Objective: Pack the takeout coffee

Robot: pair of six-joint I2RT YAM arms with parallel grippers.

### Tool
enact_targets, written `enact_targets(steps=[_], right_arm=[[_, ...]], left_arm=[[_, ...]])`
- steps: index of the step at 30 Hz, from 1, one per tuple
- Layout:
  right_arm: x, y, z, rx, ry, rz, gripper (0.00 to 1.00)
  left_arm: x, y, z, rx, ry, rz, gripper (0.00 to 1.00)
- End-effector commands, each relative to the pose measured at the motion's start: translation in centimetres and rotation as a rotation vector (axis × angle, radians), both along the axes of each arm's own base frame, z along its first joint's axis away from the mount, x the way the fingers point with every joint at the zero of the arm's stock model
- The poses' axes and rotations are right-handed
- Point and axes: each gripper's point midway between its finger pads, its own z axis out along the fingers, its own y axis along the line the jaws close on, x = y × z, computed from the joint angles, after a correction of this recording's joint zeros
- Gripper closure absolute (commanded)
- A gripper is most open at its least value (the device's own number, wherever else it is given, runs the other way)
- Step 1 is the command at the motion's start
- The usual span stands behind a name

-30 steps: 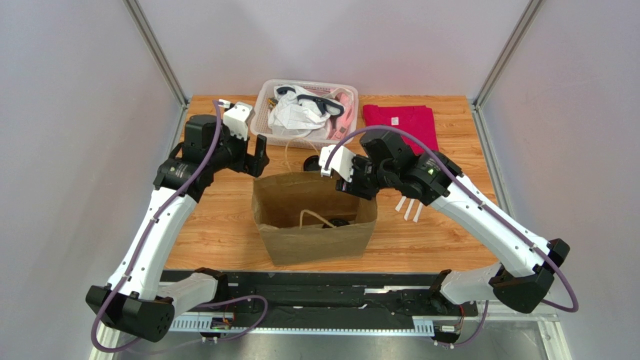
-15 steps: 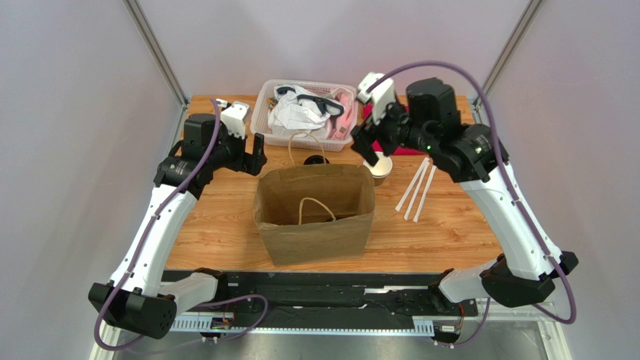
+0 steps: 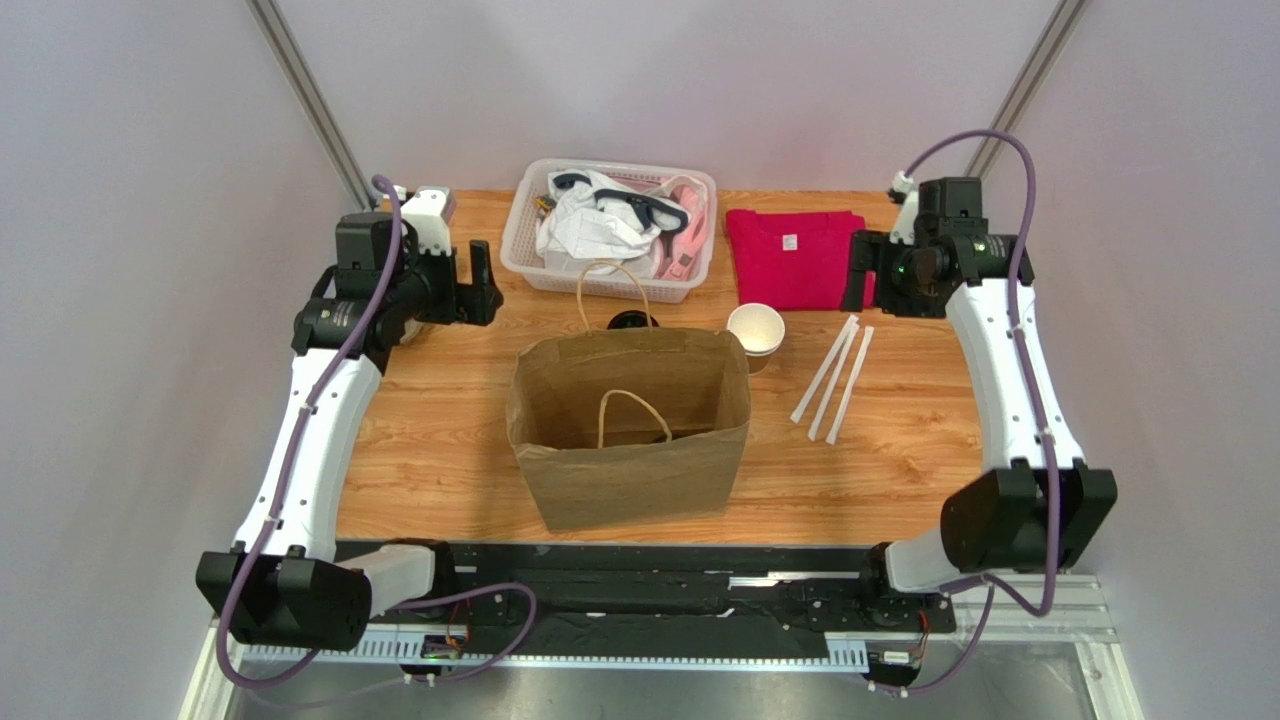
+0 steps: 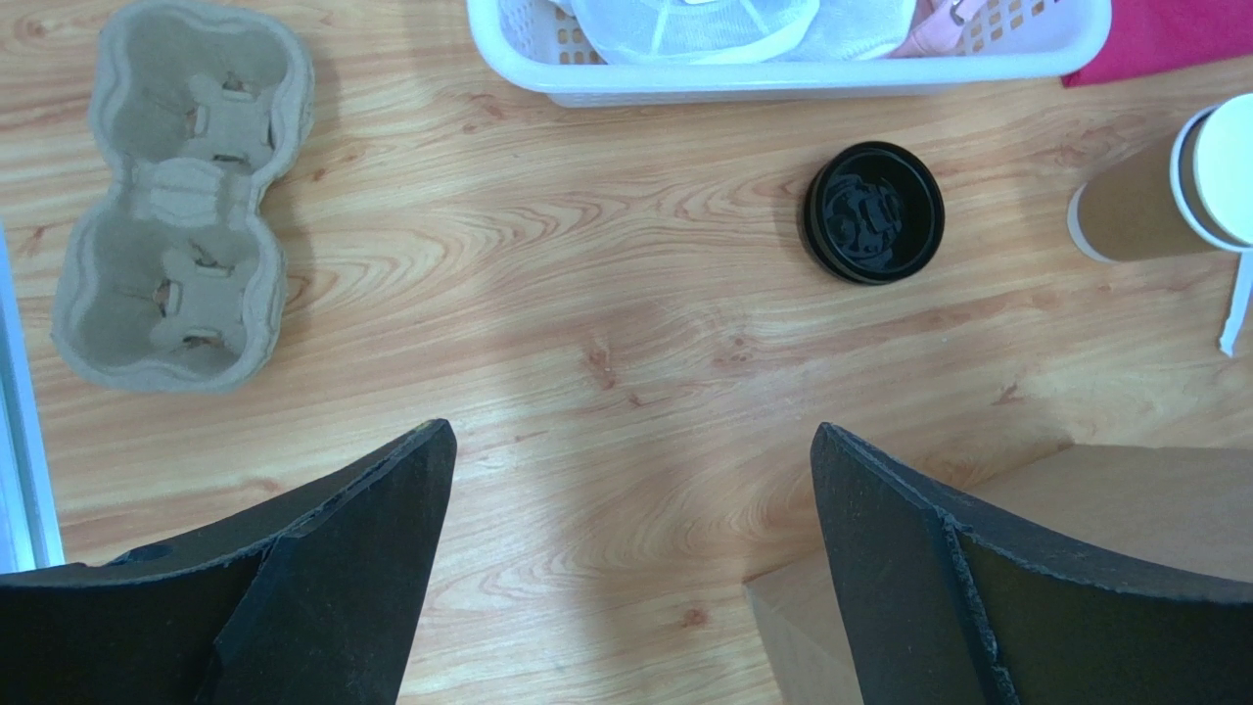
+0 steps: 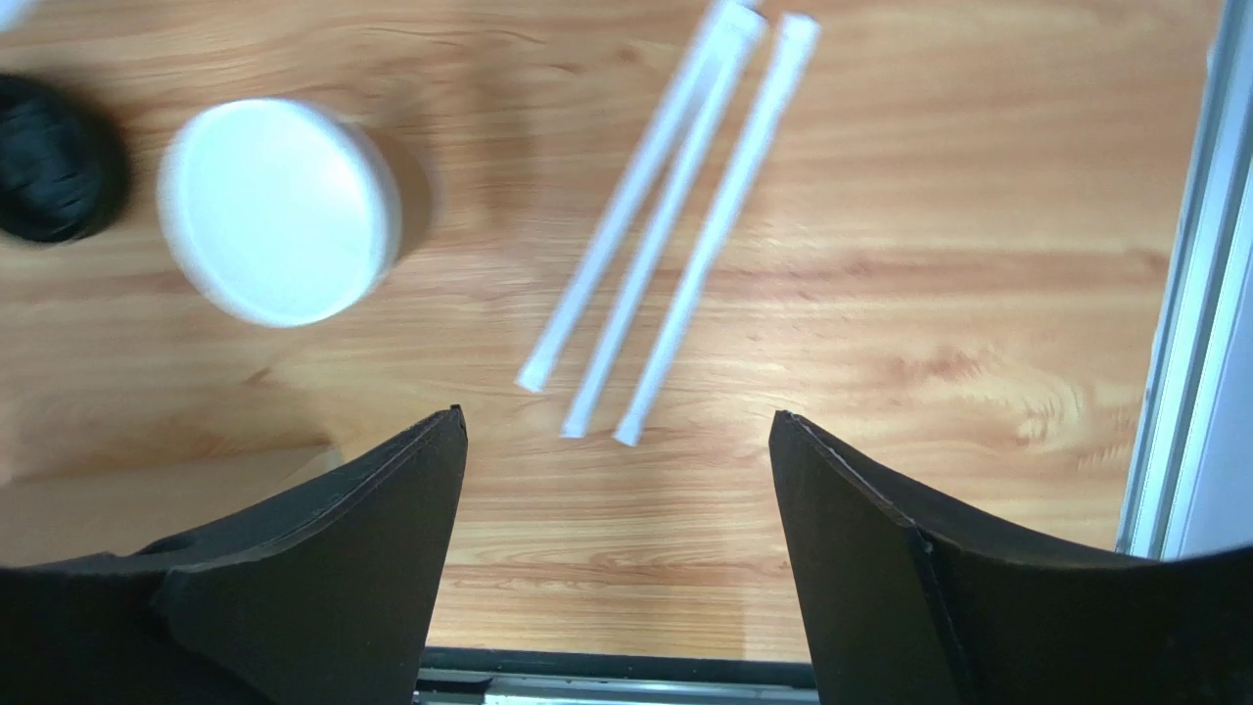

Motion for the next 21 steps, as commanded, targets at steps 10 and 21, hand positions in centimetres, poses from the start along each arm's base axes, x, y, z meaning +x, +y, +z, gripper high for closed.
enact_targets(steps=[10,21], right_arm=[[5.9,-5.9,-11.7,-0.018,0.216,-0.223,0.36],[9.4,-7.2,-17.1,-0.041,0.305,-0.283,0.49]], left_arm=[[-0.5,1.2,0.3,0.008,-0.009,0.058,0.01],[-0.4,1.9,-0.3,0.048,0.019,0.069,0.01]])
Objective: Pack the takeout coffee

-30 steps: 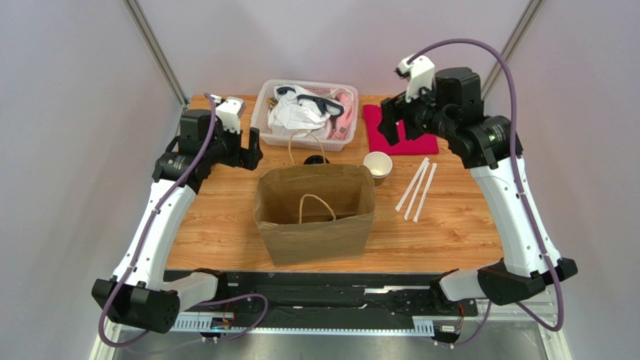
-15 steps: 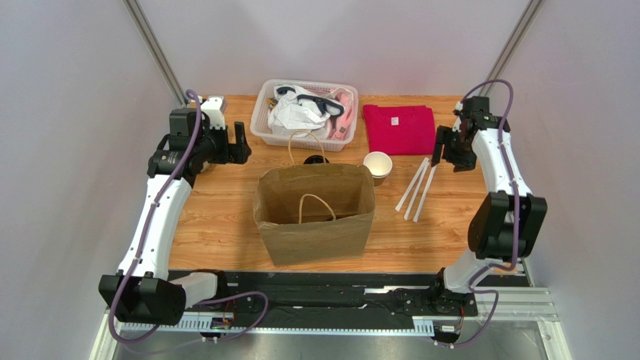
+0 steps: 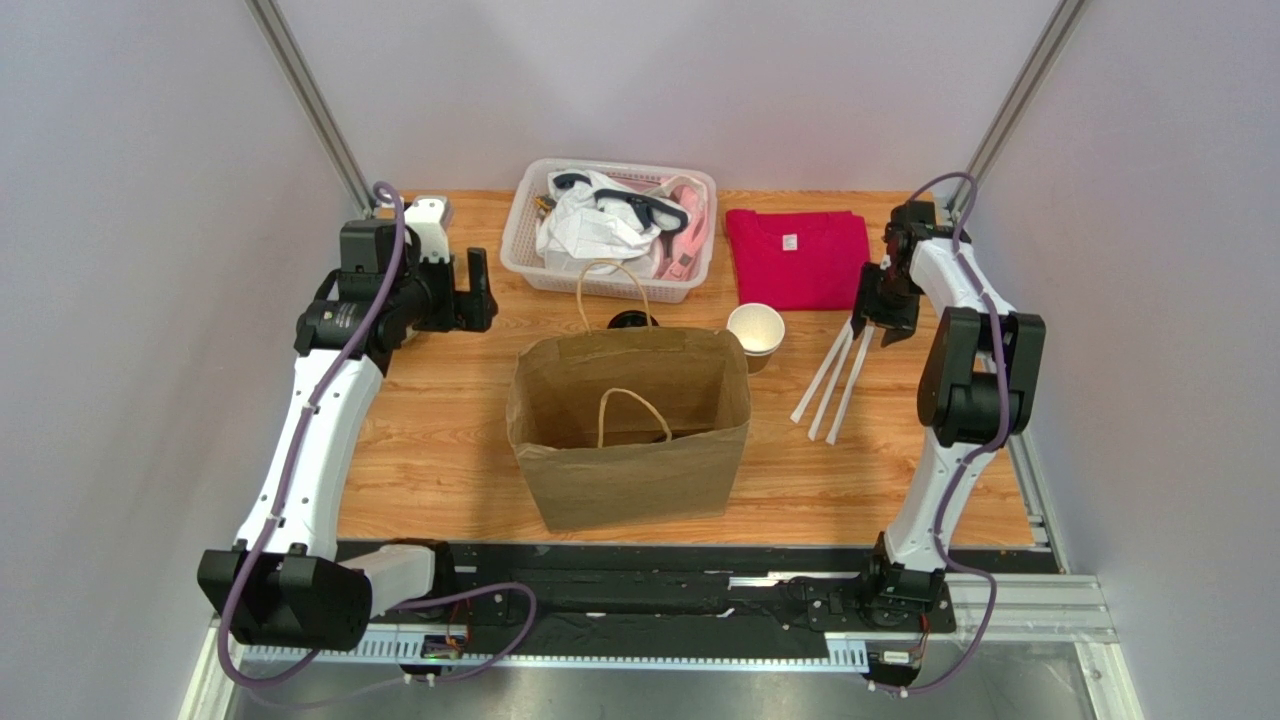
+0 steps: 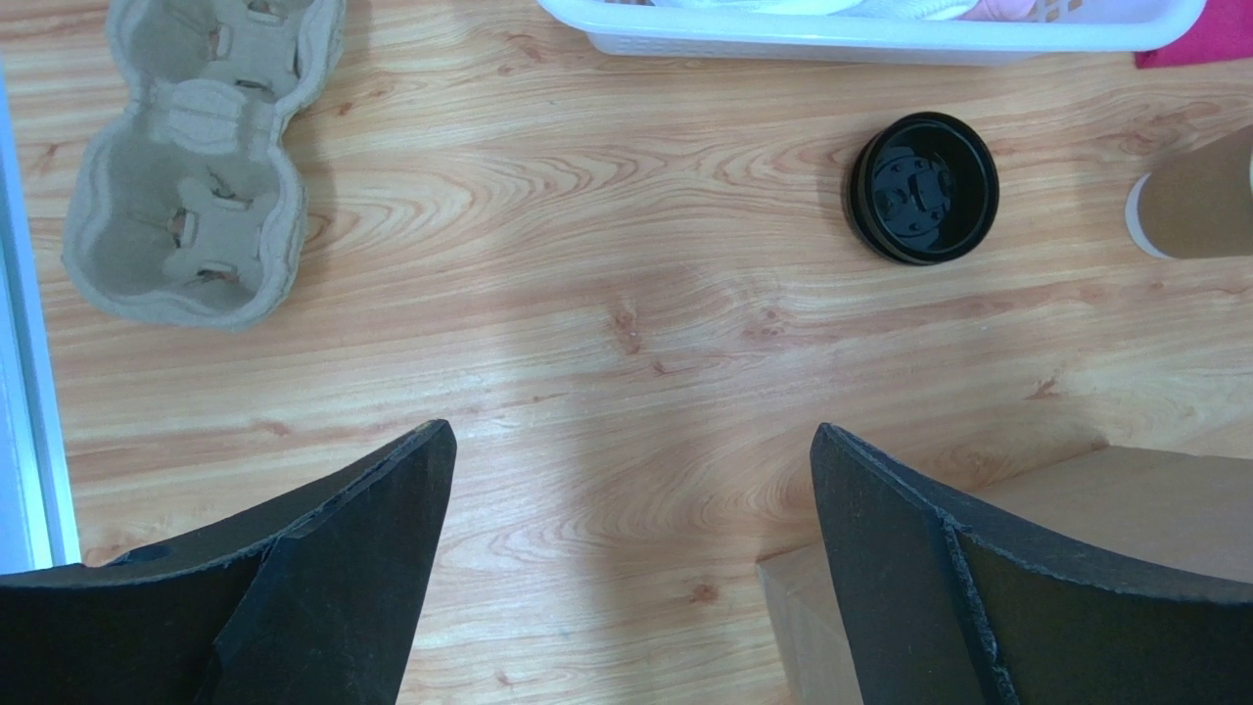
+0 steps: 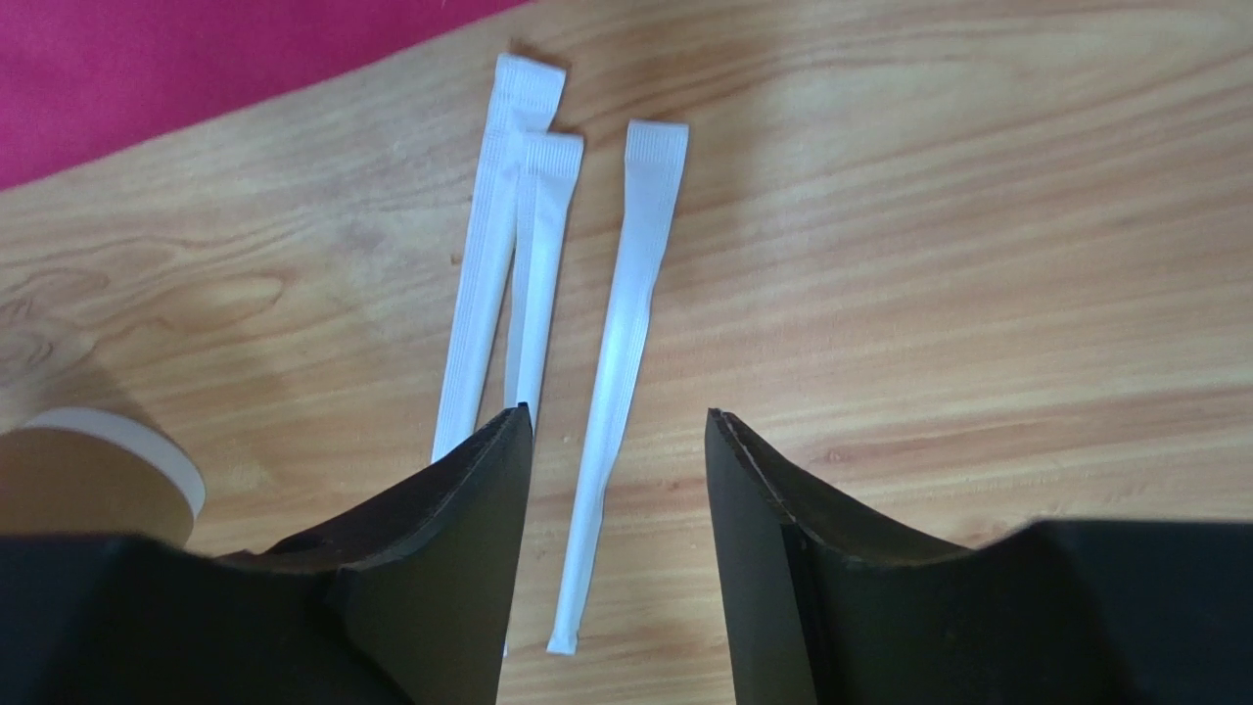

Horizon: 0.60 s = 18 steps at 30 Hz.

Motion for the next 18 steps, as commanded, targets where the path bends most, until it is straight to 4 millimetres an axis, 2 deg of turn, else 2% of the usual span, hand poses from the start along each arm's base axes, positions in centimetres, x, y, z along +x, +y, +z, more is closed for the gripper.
enact_targets(steps=[1,10,16,18], right_arm=[[2.7,-1.0,-0.2,-0.029,-0.046,-0.046,0.5],[2.9,-1.8,-3.3,-0.053,0.015,-0.06,0.55],[1.7,-2.4,-4.4,-0.062,0.055,-0.083,0.73],[1.4,-2.5,-3.8,-0.052,0.05,-0.096,0.85]], left_arm=[[0.2,0.7,1.1,0.033,-0.028,0.004,0.01],[1.0,0.9,0.6,0.059,-0.002,-0.005,0.01],[0.8,0.9,1.1,0.063,-0.012,-0.007,0.01],[0.8,1.2,1.3,0.07,-0.018,0.003,0.01]])
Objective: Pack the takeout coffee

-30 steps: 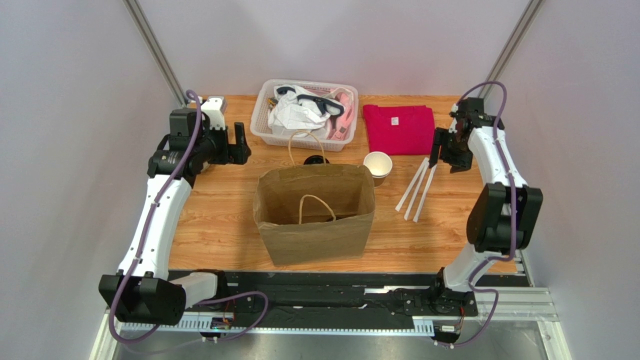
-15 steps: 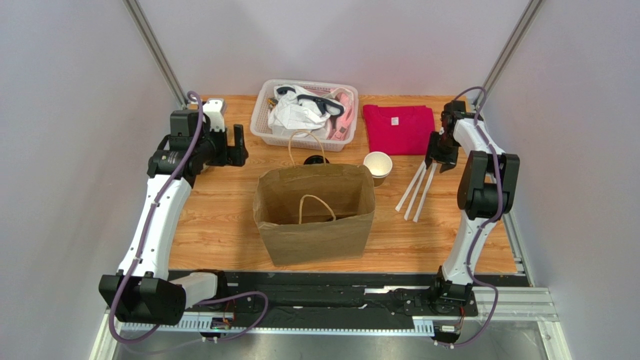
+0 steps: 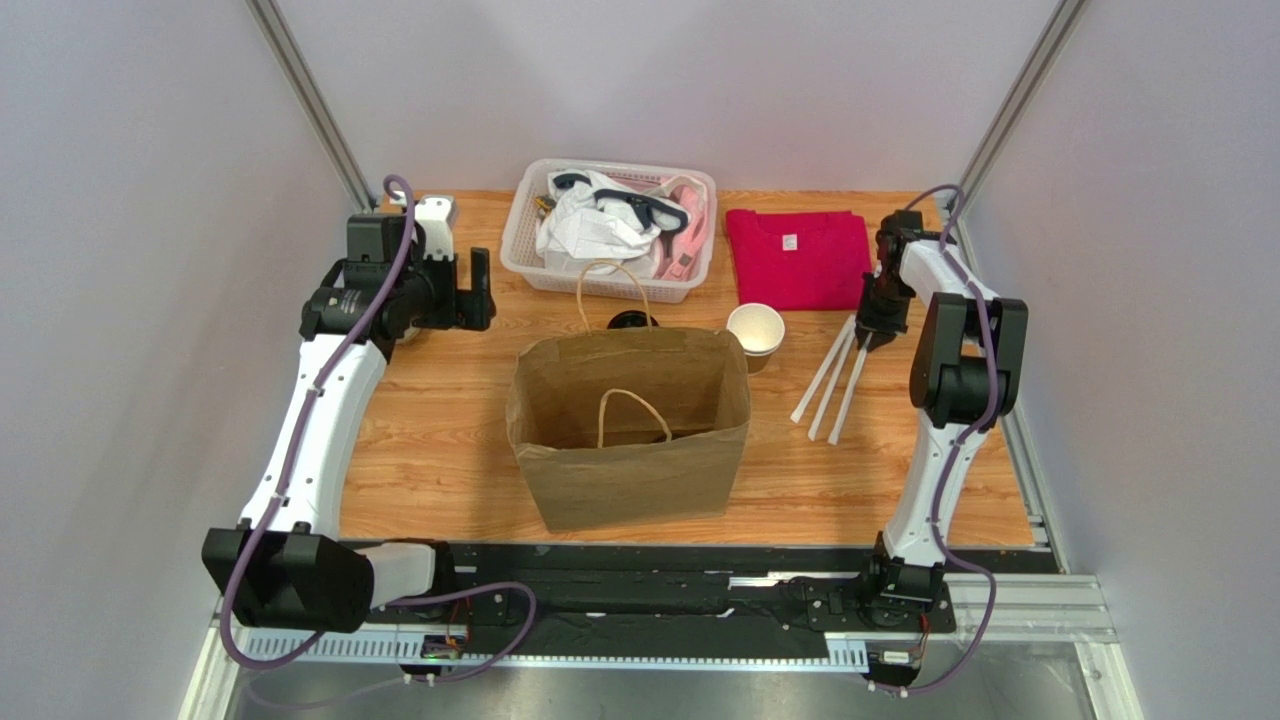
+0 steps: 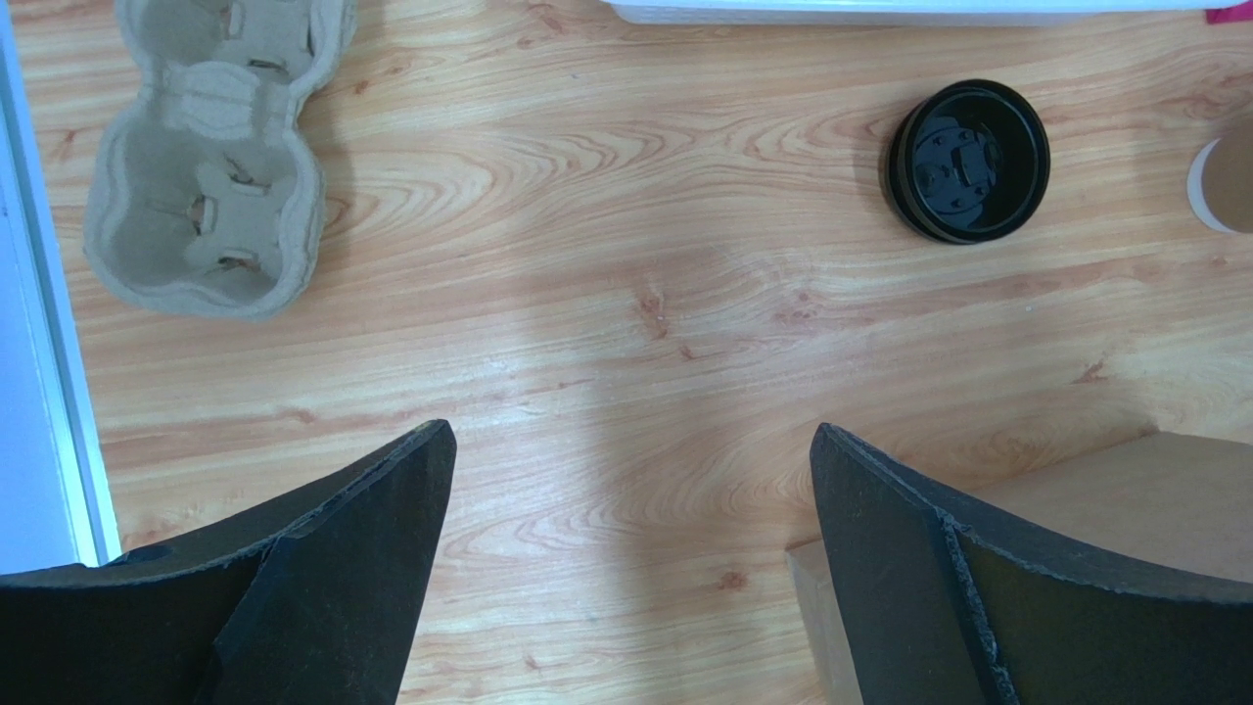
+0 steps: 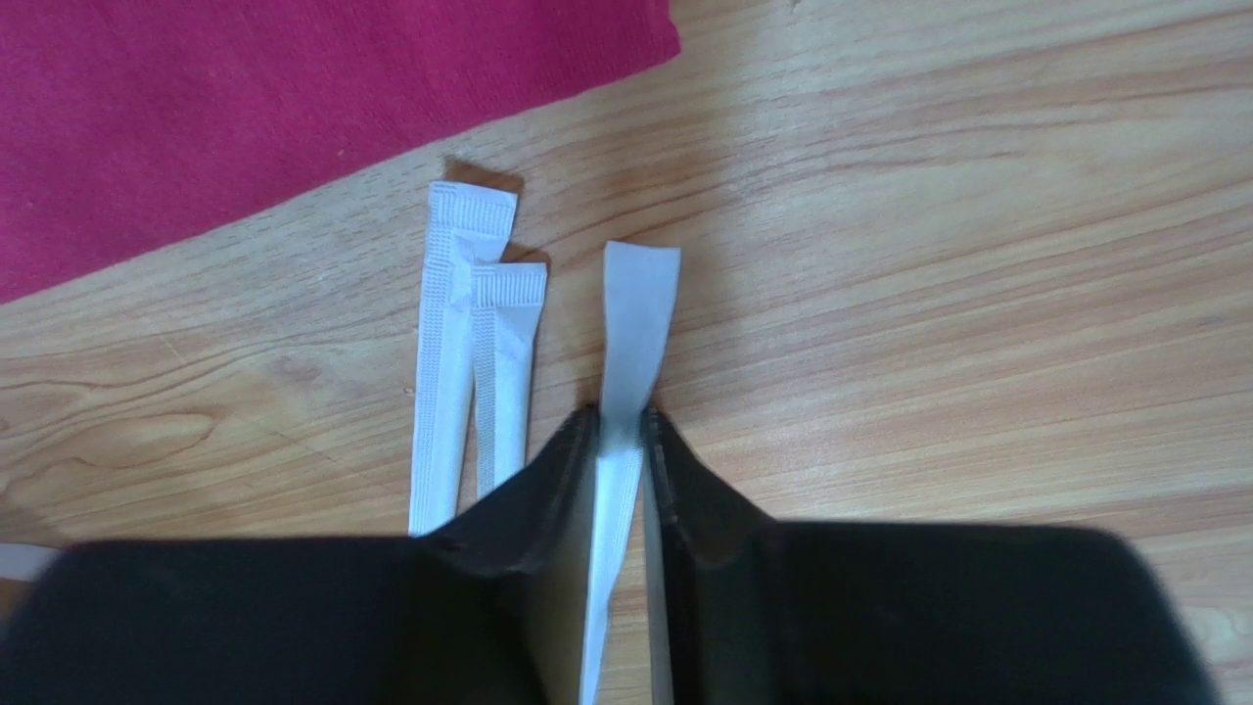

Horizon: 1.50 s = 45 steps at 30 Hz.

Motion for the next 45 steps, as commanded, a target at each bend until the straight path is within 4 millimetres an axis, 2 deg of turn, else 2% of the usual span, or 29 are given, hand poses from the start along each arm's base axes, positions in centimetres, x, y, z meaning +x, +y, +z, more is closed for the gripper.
enact_targets(steps=[1,2,4,5,6,7,8,9,13,14,15,16,17,18,19,20,21,22,23,24,25,27,28,31,35,36,37,39,45], right_arm=[[0.1,-1.5,1.1,-0.019,-0.029,-0.05,0.9],[-0.2,-1.7,1.9,0.001,-0.032,-0.062,0.99],[-0.1,-1.1,5.3,0.071,-0.095,-0.064,1.0],[-0.7,-1.3,6.6,0.105,-0.1,-0.079,1.0],[-0.5,-1.1,9.8,0.133,-0.169,-0.073,1.0],[-0.5,-0.1,11.7,0.21,-0.205,-0.059,1.0],[-1.1,-0.1,13.4,0.24,-0.223,-0.068,1.0],[-1.1,0.1,17.0,0.247,-0.307,-0.058,1.0],[-2.1,3.4,26.5,0.385,-0.532,0.01,1.0],[-2.4,4.0,29.6,0.393,-0.632,0.032,1.0],[-2.6,4.6,31.5,0.415,-0.692,0.043,1.0],[-1.8,5.6,34.3,0.436,-0.807,0.092,1.0],[-2.4,6.4,37.5,0.455,-0.901,0.093,1.0],[-2.3,6.9,39.7,0.464,-0.976,0.109,1.0],[-2.0,7.9,43.6,0.467,-1.112,0.168,1.0],[-2.7,8.8,46.2,0.503,-1.182,0.165,1.0],[-3.1,9.6,48.1,0.52,-1.24,0.188,1.0],[-3.6,11.4,50.6,0.551,-1.322,0.243,1.0],[-4.9,12.5,52.3,0.564,-1.374,0.274,1.0],[-5.6,13.7,53.2,0.564,-1.409,0.311,1.0],[-6.7,16.5,54.3,0.587,-1.448,0.376,1.0],[-8.7,18.9,55.3,0.574,-1.503,0.466,1.0],[-9.9,21.3,55.8,0.599,-1.52,0.519,1.0],[-12.1,24.9,56.2,0.566,-1.569,0.625,1.0],[-13.2,27.4,57.0,0.622,-1.614,0.67,1.0],[-13.2,28.0,56.8,0.643,-1.612,0.68,1.0],[-13.7,28.7,57.5,0.676,-1.643,0.692,1.0],[-14.2,29.6,57.6,0.72,-1.652,0.709,1.0],[-16.4,32.7,57.2,0.829,-1.638,0.792,1.0]], left_arm=[[0.3,0.8,2.4,0.03,-0.073,0.012,0.01],[0.2,0.8,2.4,0.033,-0.073,0.014,0.01],[0.3,0.9,2.9,0.035,-0.095,0.016,0.01],[0.2,0.9,3.0,0.033,-0.102,0.017,0.01],[0.2,0.8,3.3,0.03,-0.113,0.013,0.01],[0.2,0.7,3.6,0.029,-0.123,0.006,0.01],[0.2,0.7,4.3,0.03,-0.139,0.001,0.01],[0.2,0.7,4.7,0.033,-0.149,-0.005,0.01],[0.5,0.8,7.6,0.063,-0.219,-0.025,0.01],[0.7,0.8,9.1,0.066,-0.256,-0.032,0.01],[0.8,0.7,10.0,0.067,-0.278,-0.04,0.01],[0.9,0.5,11.1,0.064,-0.307,-0.05,0.01],[1.1,0.3,12.9,0.056,-0.351,-0.055,0.01],[1.2,0.1,14.0,0.047,-0.376,-0.065,0.01],[1.2,-0.6,15.3,0.017,-0.404,-0.092,0.01],[1.1,-1.2,17.7,-0.003,-0.46,-0.116,0.01],[1.0,-1.8,18.8,-0.026,-0.485,-0.144,0.01],[0.5,-3.2,20.3,-0.074,-0.519,-0.211,0.01],[0.1,-4.0,22.1,-0.096,-0.562,-0.251,0.01],[-0.3,-4.6,22.9,-0.112,-0.587,-0.291,0.01],[-0.9,-5.6,24.1,-0.17,-0.614,-0.329,0.01],[-1.4,-6.2,25.1,-0.218,-0.65,-0.337,0.01],[-1.7,-6.4,25.1,-0.234,-0.654,-0.348,0.01],[-2.8,-7.8,25.2,-0.315,-0.653,-0.41,0.01],[-6.1,-11.2,26.1,-0.464,-0.653,-0.643,0.06],[-7.3,-12.1,27.0,-0.508,-0.668,-0.722,0.07],[-7.8,-12.5,27.1,-0.523,-0.67,-0.75,0.09],[-8.7,-13.7,27.6,-0.543,-0.678,-0.811,0.13],[-9.7,-16.5,29.1,-0.571,-0.733,-0.898,0.21]])
